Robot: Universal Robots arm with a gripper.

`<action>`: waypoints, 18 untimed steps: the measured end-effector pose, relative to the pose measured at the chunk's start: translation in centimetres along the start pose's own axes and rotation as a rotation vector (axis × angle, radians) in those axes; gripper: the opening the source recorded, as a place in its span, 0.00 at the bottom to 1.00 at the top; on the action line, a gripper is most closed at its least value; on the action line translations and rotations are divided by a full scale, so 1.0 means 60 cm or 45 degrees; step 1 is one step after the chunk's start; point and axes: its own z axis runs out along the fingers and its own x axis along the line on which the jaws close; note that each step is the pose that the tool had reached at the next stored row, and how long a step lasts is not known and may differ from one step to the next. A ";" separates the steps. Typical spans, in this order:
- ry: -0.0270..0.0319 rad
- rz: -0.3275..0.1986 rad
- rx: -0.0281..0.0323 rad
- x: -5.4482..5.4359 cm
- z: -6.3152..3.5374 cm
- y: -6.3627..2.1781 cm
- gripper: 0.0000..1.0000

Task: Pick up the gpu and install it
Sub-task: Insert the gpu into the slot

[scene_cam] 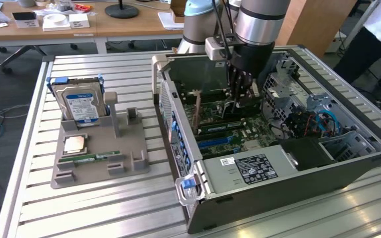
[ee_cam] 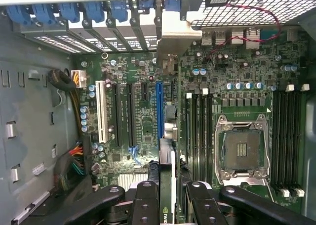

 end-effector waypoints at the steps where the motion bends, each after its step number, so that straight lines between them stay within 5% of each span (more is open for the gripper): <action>1: -0.0003 0.000 0.0002 0.001 0.001 0.000 0.26; 18: -0.0016 -0.011 0.0010 0.004 0.027 0.001 0.26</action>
